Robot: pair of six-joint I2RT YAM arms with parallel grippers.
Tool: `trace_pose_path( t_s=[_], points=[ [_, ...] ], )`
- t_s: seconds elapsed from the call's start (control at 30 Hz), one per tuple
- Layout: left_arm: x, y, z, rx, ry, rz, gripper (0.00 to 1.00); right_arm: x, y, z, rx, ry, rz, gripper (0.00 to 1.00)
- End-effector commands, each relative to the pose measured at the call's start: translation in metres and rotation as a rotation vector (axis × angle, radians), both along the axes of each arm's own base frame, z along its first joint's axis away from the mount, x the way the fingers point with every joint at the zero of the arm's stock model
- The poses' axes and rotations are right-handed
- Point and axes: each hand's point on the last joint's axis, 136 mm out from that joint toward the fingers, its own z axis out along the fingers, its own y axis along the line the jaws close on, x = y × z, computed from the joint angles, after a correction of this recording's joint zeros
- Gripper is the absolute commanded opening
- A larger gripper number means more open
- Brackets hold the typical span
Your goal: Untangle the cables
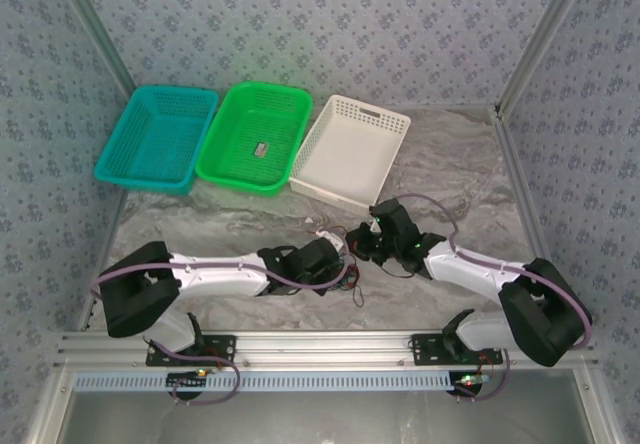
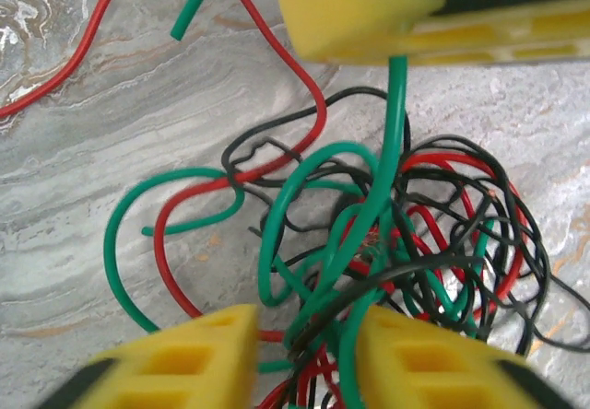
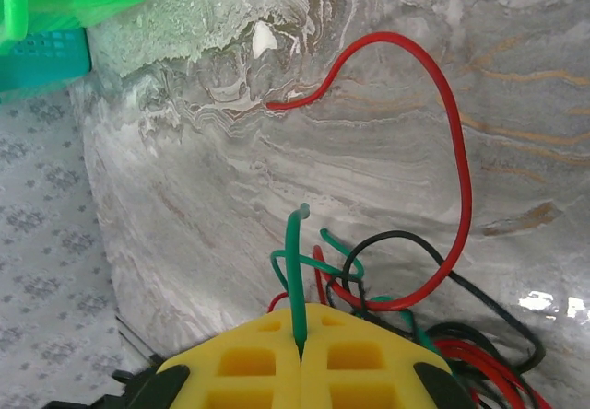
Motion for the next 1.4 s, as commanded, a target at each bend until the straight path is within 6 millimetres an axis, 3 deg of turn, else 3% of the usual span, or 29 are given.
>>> trace_pose_path(
  t_s=[0.0, 0.03, 0.1, 0.3, 0.47, 0.63, 0.8, 0.93, 1.07, 1.37],
  points=[
    [-0.001, 0.002, 0.016, -0.076, 0.004, 0.047, 0.74, 0.001, -0.002, 0.002, -0.062, -0.095, 0.048, 0.0],
    [0.0, 0.002, 0.02, -0.097, 0.006, 0.059, 0.88, 0.001, 0.0, 0.006, -0.067, -0.125, 0.062, 0.0],
    [0.004, 0.004, 0.027, -0.133, 0.003, 0.076, 0.99, 0.004, 0.001, 0.012, -0.088, -0.195, 0.067, 0.0],
    [0.002, -0.001, 0.046, -0.248, -0.003, -0.029, 0.99, 0.012, 0.002, 0.037, -0.132, -0.4, 0.096, 0.0],
    [0.035, 0.033, 0.068, -0.341, -0.042, 0.153, 0.99, 0.013, 0.005, 0.054, -0.13, -0.51, 0.129, 0.0],
    [0.051, 0.049, 0.092, -0.41, -0.159, 0.176, 0.99, 0.018, 0.004, 0.071, -0.105, -0.568, 0.096, 0.0],
    [0.045, 0.031, 0.107, -0.445, -0.203, 0.038, 1.0, 0.018, 0.008, 0.088, -0.047, -0.608, 0.084, 0.0],
    [0.039, 0.009, 0.111, -0.453, -0.216, -0.082, 0.95, 0.02, 0.011, 0.097, -0.011, -0.595, 0.073, 0.0],
    [0.047, -0.006, 0.104, -0.391, -0.267, -0.118, 0.86, 0.02, 0.015, 0.107, 0.048, -0.58, 0.062, 0.0],
    [0.075, -0.03, 0.102, -0.389, -0.358, -0.075, 0.51, 0.019, 0.02, 0.119, 0.122, -0.56, 0.063, 0.0]
  ],
)
